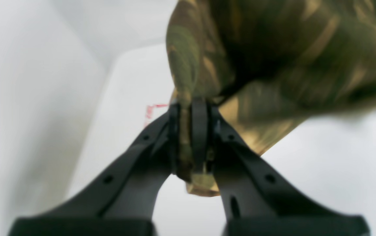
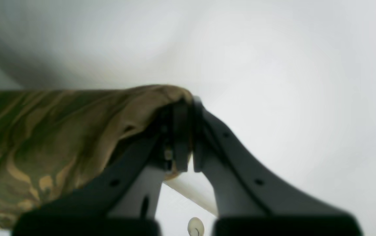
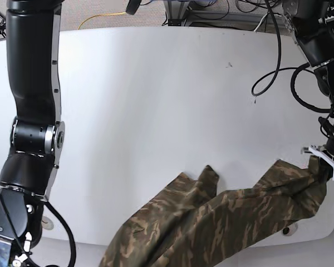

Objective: Fold the T-shirt properly
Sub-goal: 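Pull both grippers apart to stretch the shirt across the table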

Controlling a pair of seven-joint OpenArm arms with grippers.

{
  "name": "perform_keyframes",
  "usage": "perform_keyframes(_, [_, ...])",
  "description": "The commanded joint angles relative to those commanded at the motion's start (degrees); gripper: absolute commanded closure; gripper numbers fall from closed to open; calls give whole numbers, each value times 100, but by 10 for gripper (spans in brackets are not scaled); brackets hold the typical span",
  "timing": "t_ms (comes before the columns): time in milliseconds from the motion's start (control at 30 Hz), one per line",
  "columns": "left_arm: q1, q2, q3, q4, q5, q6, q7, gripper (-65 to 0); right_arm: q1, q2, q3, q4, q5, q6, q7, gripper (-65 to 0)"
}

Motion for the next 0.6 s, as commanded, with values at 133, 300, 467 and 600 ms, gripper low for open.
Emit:
perform_keyframes(133, [308, 18, -18, 35, -9, -167, -18, -6, -897, 105, 387, 571, 0, -9, -79, 0])
perform_keyframes(300, [695, 53, 9, 466, -26, -167, -26, -6, -2031, 114, 747, 1319, 35, 0, -114, 0])
perform_keyframes(467, [888, 387, 141, 791, 9, -167, -26, -6, -2875, 141, 791, 1952, 62, 0, -114, 0])
perform_keyframes(600, [1327, 492, 167, 1196, 18, -167, -26, -6, -3675, 185, 914, 2426, 62, 18, -114, 0])
